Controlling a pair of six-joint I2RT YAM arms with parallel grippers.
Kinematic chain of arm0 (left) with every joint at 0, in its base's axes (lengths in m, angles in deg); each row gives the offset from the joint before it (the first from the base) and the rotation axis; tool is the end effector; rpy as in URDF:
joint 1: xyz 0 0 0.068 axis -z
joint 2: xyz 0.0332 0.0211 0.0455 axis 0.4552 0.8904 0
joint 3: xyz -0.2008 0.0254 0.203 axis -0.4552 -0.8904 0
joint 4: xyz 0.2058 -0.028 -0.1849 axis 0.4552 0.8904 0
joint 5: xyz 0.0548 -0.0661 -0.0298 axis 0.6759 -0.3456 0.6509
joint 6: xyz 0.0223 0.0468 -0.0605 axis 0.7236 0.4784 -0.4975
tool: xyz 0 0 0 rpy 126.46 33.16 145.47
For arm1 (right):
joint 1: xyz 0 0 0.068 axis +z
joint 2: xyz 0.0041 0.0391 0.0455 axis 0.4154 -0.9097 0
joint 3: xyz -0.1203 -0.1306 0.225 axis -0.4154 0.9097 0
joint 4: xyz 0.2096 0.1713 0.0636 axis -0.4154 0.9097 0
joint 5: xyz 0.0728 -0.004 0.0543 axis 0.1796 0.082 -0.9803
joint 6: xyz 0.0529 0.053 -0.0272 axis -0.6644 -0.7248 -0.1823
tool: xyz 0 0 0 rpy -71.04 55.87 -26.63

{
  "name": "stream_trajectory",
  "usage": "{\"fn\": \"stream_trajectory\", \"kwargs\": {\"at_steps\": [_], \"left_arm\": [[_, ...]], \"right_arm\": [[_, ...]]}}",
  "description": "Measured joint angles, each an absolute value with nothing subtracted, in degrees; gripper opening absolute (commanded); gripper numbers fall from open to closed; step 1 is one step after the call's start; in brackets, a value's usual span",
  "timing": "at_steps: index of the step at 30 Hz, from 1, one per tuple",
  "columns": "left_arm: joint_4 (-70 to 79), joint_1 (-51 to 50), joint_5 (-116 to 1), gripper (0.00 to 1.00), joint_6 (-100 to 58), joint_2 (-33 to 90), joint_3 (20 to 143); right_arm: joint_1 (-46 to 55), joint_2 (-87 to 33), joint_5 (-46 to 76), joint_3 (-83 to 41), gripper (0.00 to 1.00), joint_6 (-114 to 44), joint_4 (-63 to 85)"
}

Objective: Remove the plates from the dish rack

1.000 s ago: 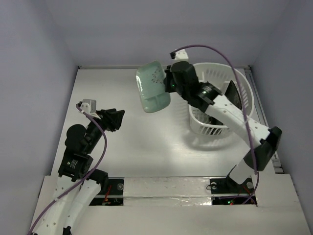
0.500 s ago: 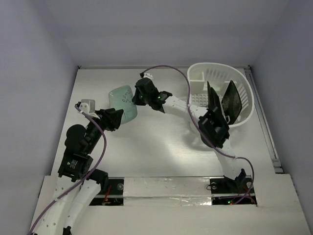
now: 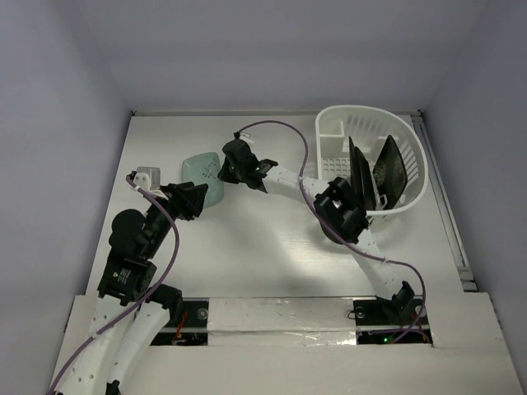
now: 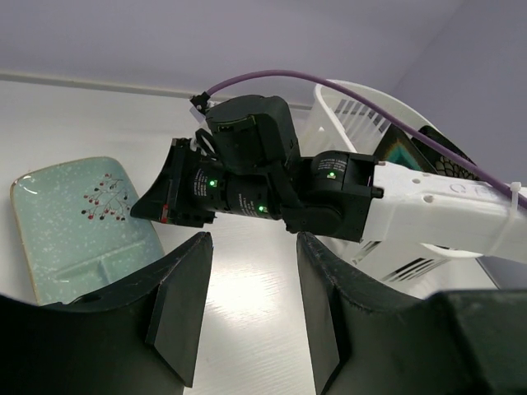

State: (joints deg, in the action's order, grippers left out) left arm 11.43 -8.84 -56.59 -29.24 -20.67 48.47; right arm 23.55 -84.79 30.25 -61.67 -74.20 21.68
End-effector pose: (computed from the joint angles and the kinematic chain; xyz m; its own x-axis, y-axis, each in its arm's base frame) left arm 0.1427 -0.0566 0.3741 -0.0167 -0.3464 -0.9379 0.4544 0.8329 -0.3158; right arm 0.4167 0.4503 0.1744 -0.7320 0.2507 -0.6334 -0.1964 0.8127 0.5487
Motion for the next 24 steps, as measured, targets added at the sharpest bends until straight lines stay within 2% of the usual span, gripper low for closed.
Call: {"fn": "stream_trajectory", "kwargs": {"at_steps": [10, 13, 14, 18, 20, 24], "left_arm": [[11.4, -8.8, -57.0, 0.42, -29.5, -20.7, 48.5], [11.4, -8.8, -57.2, 0.42, -29.5, -20.7, 48.5], [11.4, -8.8, -57.2, 0.42, -29.5, -20.7, 48.5], [11.4, -8.8, -57.4, 0.42, -29.5, -20.7, 48.5], [11.4, -8.8, -57.5, 0.42, -29.5, -20.7, 48.5], [11.4, -8.8, -57.5, 0.42, -29.5, -20.6, 48.5]], "right_arm": [[23.6, -87.1, 25.9, -61.1, 0.23, -79.6, 16.5], [23.6, -87.1, 25.1, -61.1, 0.38, -80.8, 13.7], [23.6, -87.1, 24.8, -61.0, 0.48, -81.0, 13.1], [23.6, -86.4, 24.2, -59.7, 0.65, -80.6, 11.9], [23.6, -85.1, 24.0, -58.0, 0.69, -79.7, 12.0], [23.6, -79.1, 24.1, -54.8, 0.71, -77.4, 12.7]]}}
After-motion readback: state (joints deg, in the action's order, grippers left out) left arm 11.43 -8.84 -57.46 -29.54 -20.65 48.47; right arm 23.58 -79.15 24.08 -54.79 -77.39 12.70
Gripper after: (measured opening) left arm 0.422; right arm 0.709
